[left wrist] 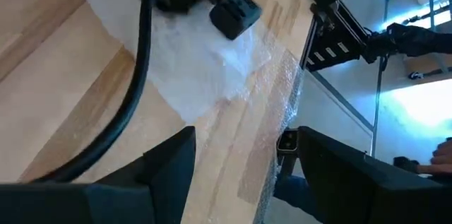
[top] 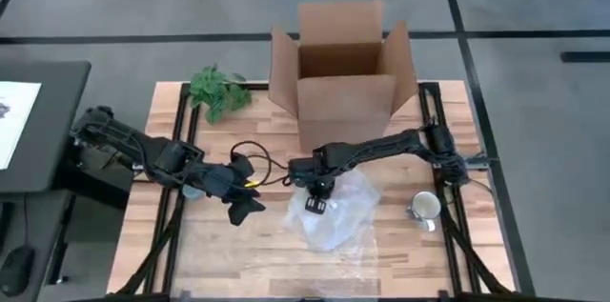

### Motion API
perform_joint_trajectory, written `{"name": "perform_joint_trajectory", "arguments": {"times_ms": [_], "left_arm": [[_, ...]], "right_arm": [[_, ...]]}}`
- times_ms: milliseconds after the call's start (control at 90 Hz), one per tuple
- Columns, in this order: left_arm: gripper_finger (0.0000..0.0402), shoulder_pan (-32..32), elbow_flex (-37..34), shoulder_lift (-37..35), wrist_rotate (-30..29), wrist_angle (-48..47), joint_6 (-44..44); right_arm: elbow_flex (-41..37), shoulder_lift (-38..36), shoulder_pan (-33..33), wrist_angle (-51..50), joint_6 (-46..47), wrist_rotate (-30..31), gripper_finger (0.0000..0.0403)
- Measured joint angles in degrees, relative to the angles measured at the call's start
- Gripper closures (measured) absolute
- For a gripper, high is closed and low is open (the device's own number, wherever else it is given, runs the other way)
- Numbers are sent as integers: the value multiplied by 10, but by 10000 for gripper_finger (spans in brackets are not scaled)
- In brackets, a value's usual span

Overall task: Wrap mug
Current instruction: Wrap the white mug with bubble wrap

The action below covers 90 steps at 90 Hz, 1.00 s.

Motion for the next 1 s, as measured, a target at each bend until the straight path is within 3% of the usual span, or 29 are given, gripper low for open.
{"name": "perform_joint_trajectory", "arguments": {"times_ms": [278,433,611,744,1000], "left_arm": [[176,0,0,0,0,0,-2],[176,0,0,0,0,0,-2],[176,0,0,0,1,-1,7],[176,0,0,0,6,-1,18],[176,0,0,0,13,-1,25]], "right_arm": [[88,-2,2,-73,-10,-5,402],[92,0,19,-43,1,-38,402],[30,0,37,39,22,-38,403],[-22,1,26,57,53,-2,403],[-76,-3,15,116,64,3,403]]}}
